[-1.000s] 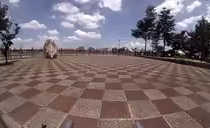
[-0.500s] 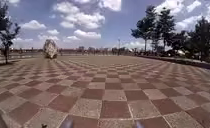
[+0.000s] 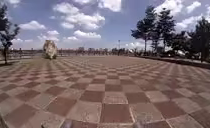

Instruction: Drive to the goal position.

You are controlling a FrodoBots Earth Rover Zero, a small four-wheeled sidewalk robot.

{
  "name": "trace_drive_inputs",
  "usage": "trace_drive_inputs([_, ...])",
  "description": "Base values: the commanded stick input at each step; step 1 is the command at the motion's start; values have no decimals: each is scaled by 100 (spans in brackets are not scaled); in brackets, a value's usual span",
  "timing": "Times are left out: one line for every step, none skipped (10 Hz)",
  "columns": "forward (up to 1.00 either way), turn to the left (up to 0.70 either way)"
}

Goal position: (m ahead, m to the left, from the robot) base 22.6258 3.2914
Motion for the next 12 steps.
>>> trace_drive_inputs([70,0])
trace_drive_inputs([70,0])
trace_drive_inputs([70,0])
trace_drive_inputs([70,0])
trace_drive_inputs([70,0])
trace_drive_inputs([70,0])
trace_drive_inputs([70,0])
trace_drive_inputs([70,0])
trace_drive_inputs([70,0])
trace_drive_inputs([70,0])
trace_drive_inputs([70,0])
trace_drive_inputs([70,0])
